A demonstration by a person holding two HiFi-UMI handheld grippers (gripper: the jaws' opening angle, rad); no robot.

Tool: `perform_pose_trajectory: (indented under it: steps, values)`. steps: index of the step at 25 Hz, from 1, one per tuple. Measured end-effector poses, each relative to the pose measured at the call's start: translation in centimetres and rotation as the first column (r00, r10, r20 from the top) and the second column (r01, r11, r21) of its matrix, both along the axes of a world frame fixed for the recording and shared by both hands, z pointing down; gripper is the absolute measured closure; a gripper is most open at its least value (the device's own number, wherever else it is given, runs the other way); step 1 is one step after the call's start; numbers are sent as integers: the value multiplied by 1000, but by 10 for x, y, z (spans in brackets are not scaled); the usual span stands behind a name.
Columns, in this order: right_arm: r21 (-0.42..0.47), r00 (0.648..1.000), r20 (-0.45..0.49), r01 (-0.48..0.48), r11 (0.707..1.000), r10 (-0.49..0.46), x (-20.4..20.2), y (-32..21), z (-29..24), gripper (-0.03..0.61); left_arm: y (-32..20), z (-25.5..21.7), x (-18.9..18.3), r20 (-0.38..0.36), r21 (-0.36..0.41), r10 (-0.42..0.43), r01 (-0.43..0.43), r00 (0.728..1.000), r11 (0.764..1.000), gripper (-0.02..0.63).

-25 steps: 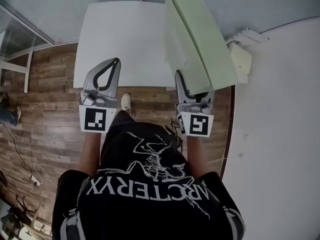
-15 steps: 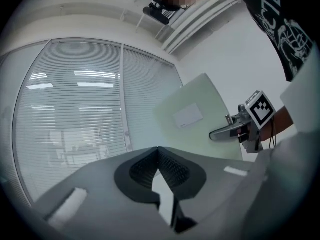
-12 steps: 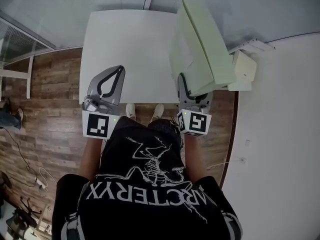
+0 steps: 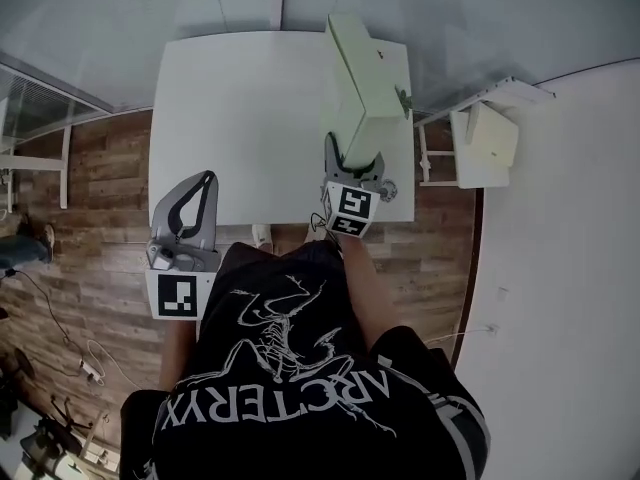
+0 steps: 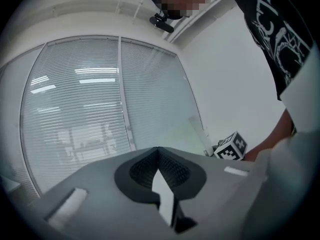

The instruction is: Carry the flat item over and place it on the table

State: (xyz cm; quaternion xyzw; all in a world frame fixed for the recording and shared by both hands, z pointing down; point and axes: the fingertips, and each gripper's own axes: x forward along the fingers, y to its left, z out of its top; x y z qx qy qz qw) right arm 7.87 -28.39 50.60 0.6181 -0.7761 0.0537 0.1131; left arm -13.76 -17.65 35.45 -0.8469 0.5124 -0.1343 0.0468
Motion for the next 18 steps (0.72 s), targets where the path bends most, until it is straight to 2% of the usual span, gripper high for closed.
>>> perform_pose_trajectory:
  steps: [6, 11, 18]
  values:
    - [8, 1000, -13, 20, 1000, -20, -4, -25, 32, 312, -2, 5, 0, 92, -14, -10, 11, 996, 1000, 604]
    - [40, 999, -35, 42, 998, -40, -8, -28, 46, 316, -4, 11, -4, 90, -41, -25, 29, 996, 999, 604]
    - [-138, 998, -24, 56, 989, -60, 2, -26, 103, 299, -20, 17, 10, 114, -41, 32, -28, 993, 999, 604]
